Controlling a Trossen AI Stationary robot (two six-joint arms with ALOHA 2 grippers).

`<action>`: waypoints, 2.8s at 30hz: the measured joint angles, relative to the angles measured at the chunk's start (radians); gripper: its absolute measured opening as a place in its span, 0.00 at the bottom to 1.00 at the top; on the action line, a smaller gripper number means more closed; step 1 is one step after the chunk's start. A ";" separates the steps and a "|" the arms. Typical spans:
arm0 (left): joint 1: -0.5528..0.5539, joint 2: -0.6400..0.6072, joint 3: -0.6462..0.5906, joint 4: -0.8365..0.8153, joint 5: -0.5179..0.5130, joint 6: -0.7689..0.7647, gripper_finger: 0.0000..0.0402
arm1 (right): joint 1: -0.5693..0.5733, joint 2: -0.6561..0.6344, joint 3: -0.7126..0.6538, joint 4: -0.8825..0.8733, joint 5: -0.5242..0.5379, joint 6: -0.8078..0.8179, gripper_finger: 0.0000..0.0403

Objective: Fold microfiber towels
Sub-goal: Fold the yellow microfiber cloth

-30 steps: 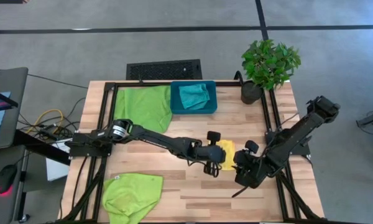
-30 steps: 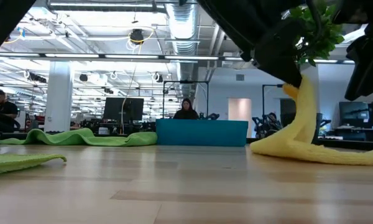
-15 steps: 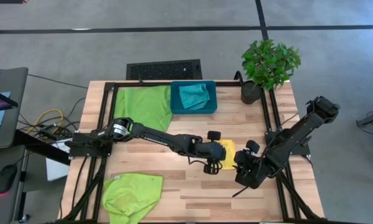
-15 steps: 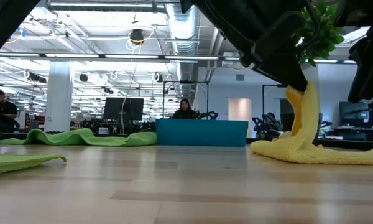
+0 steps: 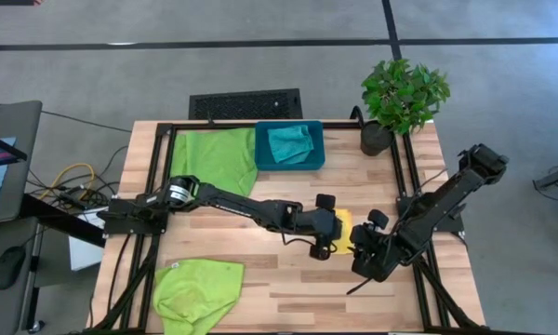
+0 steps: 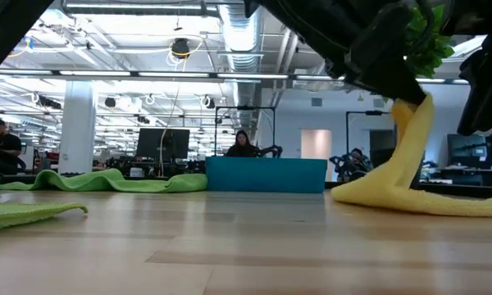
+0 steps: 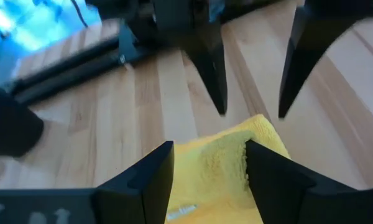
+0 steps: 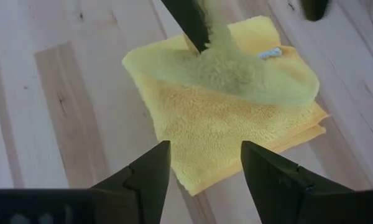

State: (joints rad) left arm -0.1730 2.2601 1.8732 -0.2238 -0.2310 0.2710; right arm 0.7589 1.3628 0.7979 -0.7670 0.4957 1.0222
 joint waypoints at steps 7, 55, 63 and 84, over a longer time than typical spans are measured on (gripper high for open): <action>0.000 0.038 -0.002 -0.023 0.002 0.042 0.46 | 0.000 -0.001 0.001 -0.004 -0.001 0.000 0.55; 0.003 0.116 0.003 0.109 -0.017 0.087 0.46 | -0.107 0.000 -0.021 0.033 0.026 -0.072 0.55; 0.003 0.116 0.003 0.110 -0.018 0.087 0.46 | -0.107 0.000 -0.021 0.035 0.025 -0.072 0.55; -0.010 0.105 0.003 0.126 -0.066 0.086 0.46 | -0.107 0.000 -0.022 0.035 -0.004 -0.051 0.55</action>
State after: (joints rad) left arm -0.1833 2.3651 1.8759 -0.0980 -0.2966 0.3572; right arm 0.6519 1.3632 0.7761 -0.7324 0.4917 0.9707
